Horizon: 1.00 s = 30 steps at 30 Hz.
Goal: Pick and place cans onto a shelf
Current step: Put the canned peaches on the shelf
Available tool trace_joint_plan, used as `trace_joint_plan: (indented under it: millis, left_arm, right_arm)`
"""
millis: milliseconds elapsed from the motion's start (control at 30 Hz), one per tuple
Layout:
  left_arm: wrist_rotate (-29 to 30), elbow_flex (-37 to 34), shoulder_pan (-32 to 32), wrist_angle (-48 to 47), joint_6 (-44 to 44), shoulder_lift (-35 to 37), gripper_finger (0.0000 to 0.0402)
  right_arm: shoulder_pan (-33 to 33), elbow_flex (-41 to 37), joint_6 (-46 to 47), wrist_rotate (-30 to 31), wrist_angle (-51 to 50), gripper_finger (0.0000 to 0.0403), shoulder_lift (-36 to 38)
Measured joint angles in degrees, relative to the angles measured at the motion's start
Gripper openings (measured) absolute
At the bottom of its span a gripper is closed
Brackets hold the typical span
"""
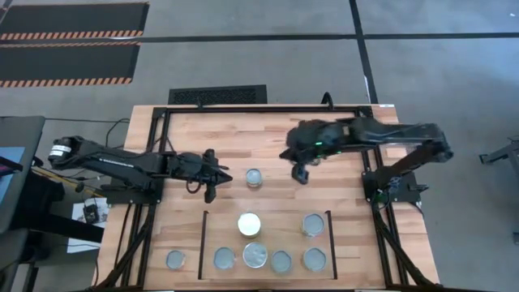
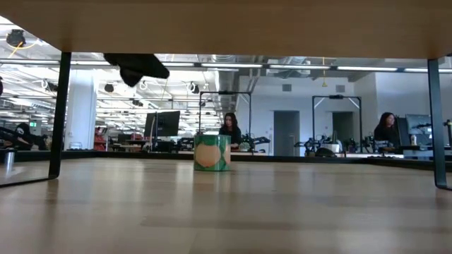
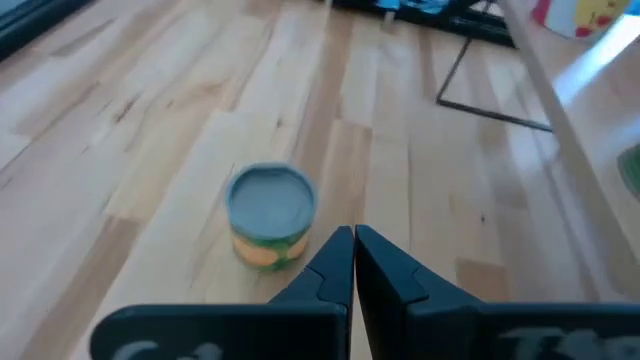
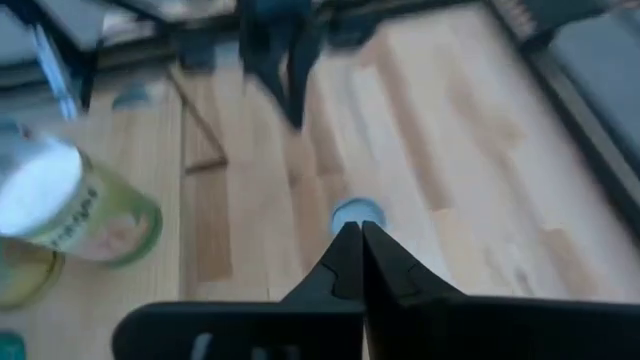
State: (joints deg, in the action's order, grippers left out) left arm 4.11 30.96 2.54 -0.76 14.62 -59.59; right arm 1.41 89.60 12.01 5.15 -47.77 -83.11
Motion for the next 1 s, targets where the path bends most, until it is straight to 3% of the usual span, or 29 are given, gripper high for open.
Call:
trace_joint_plan:
  millis: [200, 367, 667, 1000]
  left_arm:
    - [-3.77, 0.00, -1.73, 6.21, -3.67, -7.97, 0.0003]
    - [-5.36, 2.00, -2.05, 8.05, -5.96, -14.94, 0.0037]
    - [-4.74, 10.57, -2.00, 6.84, -18.68, -27.41, 0.0110]
    - [3.13, 18.91, -2.00, 0.75, -23.73, -38.27, 0.0119]
  right_arm:
    - [5.14, 0.00, 4.52, 10.28, -0.18, 0.0011, 6.74]
    - [8.68, -0.02, 5.97, 14.65, 0.01, 0.0008, 8.51]
    - [9.86, -0.11, 7.65, 14.95, -0.40, 0.0010, 7.51]
    - [9.86, -0.07, 8.13, 14.90, -0.94, 0.0012, 6.97]
